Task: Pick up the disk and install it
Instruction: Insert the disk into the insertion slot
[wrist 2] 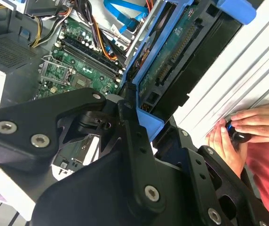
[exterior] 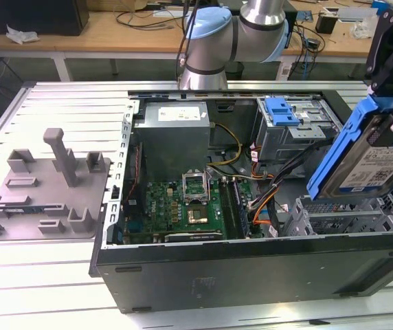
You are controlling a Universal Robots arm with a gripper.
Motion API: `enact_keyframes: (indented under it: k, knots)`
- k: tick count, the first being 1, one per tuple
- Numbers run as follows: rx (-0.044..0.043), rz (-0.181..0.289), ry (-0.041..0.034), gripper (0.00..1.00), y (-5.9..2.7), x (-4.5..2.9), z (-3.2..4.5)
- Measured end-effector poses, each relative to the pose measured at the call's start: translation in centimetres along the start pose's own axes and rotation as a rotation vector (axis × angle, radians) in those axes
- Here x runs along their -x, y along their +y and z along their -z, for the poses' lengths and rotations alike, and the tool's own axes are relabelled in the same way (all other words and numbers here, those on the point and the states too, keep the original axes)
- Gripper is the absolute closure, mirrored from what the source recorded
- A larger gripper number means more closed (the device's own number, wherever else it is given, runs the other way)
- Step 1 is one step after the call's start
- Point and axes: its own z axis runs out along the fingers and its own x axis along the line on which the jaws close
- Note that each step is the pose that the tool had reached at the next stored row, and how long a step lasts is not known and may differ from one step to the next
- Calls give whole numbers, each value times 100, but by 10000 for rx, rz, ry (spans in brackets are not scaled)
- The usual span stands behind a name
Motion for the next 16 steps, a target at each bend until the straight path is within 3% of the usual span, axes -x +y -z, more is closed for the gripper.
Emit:
enact_keyframes:
  k: [14, 16]
  knots:
    - [-2, 1, -3, 63, -5, -10, -73]
    - [-2, 2, -17, 63, -8, -21, -126]
